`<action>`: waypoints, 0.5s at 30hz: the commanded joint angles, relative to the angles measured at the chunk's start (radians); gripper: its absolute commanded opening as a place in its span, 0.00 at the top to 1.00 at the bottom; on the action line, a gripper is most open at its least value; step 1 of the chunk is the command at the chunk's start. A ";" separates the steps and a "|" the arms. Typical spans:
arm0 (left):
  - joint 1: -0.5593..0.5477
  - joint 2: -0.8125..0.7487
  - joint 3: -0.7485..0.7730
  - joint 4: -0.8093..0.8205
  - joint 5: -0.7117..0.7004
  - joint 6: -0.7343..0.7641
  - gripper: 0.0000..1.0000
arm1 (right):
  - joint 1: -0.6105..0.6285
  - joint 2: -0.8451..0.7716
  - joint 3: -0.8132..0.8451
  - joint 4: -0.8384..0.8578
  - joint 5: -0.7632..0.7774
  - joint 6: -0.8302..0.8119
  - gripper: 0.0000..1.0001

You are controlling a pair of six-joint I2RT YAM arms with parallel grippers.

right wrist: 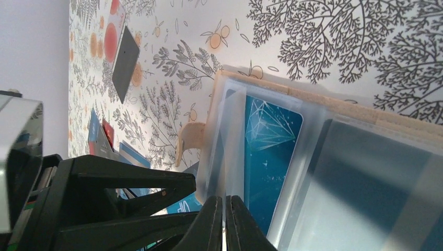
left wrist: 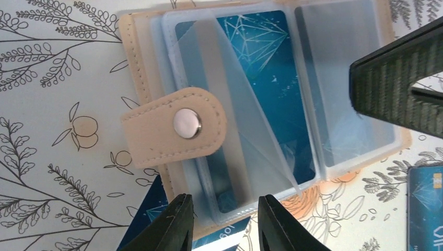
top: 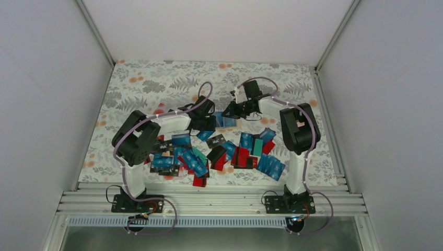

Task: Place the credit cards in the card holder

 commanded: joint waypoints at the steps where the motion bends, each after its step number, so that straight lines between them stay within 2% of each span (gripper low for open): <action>1: 0.010 0.018 0.022 0.008 0.025 -0.019 0.68 | 0.011 0.031 -0.008 0.048 0.007 0.008 0.95; 15: 0.015 0.049 0.038 0.024 0.048 -0.017 0.66 | 0.024 0.099 -0.005 0.056 -0.002 0.002 0.96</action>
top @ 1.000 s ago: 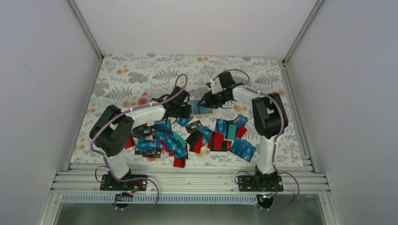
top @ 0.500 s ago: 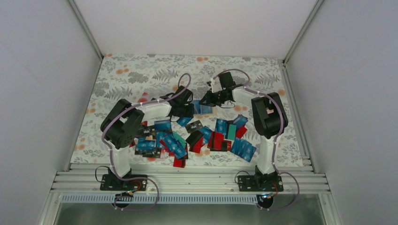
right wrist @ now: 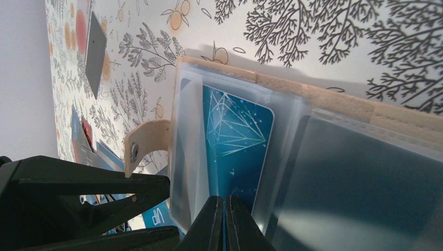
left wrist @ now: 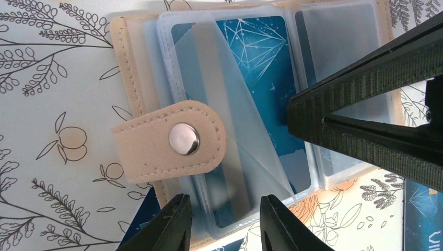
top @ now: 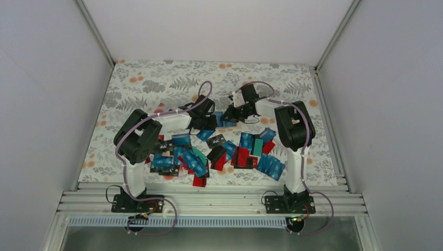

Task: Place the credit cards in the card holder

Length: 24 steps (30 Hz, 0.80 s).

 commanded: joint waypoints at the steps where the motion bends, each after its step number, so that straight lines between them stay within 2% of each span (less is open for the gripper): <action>1: 0.005 0.021 0.023 0.015 0.016 -0.009 0.66 | 0.016 0.023 -0.005 0.019 0.006 -0.008 0.95; 24: 0.005 0.037 0.043 0.028 0.057 -0.003 0.60 | 0.013 -0.004 -0.102 0.047 0.085 0.031 0.96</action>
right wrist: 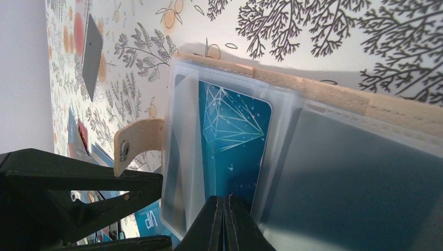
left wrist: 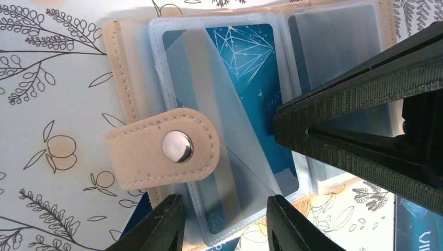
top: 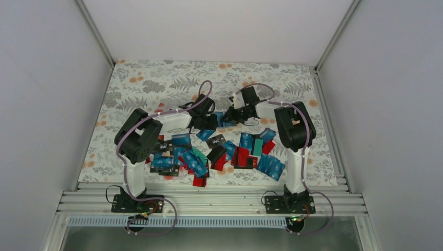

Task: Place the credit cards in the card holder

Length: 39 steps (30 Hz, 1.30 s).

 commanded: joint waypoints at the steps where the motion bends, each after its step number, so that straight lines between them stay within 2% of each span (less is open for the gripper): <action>1: -0.001 0.026 0.029 0.027 0.034 -0.003 0.60 | 0.008 -0.002 -0.056 -0.021 0.069 0.018 0.95; 19: -0.012 0.043 0.065 0.014 0.048 0.002 0.60 | 0.007 -0.010 -0.089 0.005 0.055 0.036 0.96; 27: -0.025 0.043 0.097 -0.051 -0.024 0.000 0.60 | 0.006 -0.017 -0.087 0.001 0.054 0.035 0.96; 32: -0.043 0.055 0.146 -0.123 -0.106 0.000 0.65 | 0.006 -0.039 -0.087 -0.002 0.060 0.037 0.96; 39: -0.062 0.081 0.192 -0.168 -0.149 0.002 0.76 | 0.006 -0.056 -0.085 -0.006 0.060 0.039 0.96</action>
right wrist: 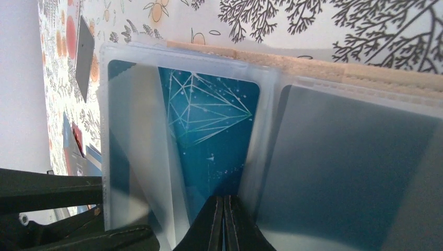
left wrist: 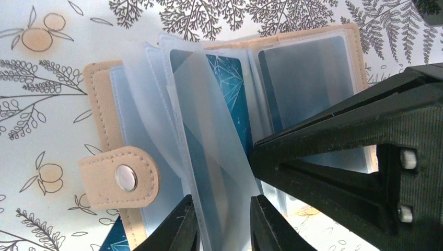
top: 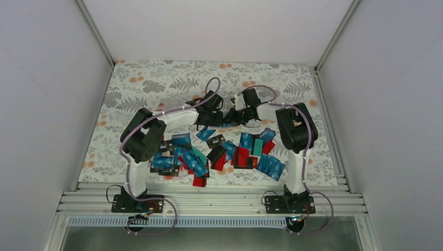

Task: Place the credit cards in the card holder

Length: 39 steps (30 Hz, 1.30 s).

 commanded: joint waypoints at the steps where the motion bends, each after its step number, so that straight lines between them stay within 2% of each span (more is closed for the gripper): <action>1: -0.015 0.038 0.045 -0.035 -0.048 0.001 0.77 | 0.008 -0.020 -0.022 -0.055 0.037 0.002 0.95; 11: -0.035 0.063 0.098 -0.097 -0.119 0.001 0.94 | 0.006 -0.061 -0.026 -0.064 0.035 0.003 0.96; 25: -0.044 0.073 0.167 -0.317 -0.330 0.024 0.95 | -0.057 -0.217 -0.095 -0.119 0.145 0.001 0.96; 32: -0.075 0.137 0.264 -0.420 -0.427 0.010 0.92 | -0.097 -0.269 -0.154 -0.112 0.170 0.012 0.96; 39: -0.120 0.230 0.391 -0.470 -0.429 0.000 0.76 | -0.129 -0.318 -0.195 -0.112 0.170 0.011 0.96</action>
